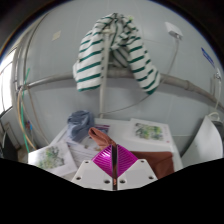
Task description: Fold towel
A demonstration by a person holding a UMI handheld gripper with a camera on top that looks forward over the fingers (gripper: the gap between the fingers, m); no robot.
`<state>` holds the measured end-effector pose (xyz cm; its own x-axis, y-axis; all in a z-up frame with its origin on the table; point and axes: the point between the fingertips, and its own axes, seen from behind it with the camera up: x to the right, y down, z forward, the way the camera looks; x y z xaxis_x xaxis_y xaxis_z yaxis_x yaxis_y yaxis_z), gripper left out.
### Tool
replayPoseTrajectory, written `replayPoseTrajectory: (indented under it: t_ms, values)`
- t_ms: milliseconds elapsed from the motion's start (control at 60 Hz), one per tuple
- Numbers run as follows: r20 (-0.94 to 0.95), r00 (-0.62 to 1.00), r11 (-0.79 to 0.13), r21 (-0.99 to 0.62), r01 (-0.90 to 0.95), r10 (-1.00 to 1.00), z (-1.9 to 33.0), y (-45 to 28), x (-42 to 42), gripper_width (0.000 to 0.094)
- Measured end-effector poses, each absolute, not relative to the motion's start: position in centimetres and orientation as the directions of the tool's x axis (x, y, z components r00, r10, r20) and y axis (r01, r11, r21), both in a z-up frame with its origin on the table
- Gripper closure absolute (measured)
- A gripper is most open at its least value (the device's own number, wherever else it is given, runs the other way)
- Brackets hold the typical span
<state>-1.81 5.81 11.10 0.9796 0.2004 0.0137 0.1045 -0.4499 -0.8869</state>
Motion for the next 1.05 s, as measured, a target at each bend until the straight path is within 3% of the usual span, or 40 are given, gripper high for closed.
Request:
replayPoseTrajectory:
  t_ms: [83,233,367,467,517,633,683,1050]
  values:
    - [0.055,0.994,-0.443,-0.892,0.091,0.093,11.7,6.6,5.0,0.0904]
    - [0.093,0.994,-0.561,-0.827,0.049,-0.050,6.1,6.3,15.0,0.0904]
    - [0.135,0.987,-0.651,-0.758,0.047,-0.085,0.3,5.1,18.7,0.0902]
    - [0.160,0.982,-0.631,-0.773,0.063,-0.097,0.5,4.9,18.9,0.0873]
    - [0.160,0.982,-0.626,-0.777,0.064,-0.098,1.1,4.6,18.5,0.0674]
    - [0.105,0.990,-0.587,-0.809,0.030,-0.095,4.1,2.5,16.8,0.0060]
    - [0.070,0.994,-0.559,-0.829,0.008,-0.090,5.7,1.0,15.6,0.0116]
    - [-0.017,0.998,-0.459,-0.888,-0.042,-0.058,14.1,-16.2,7.4,0.0085]
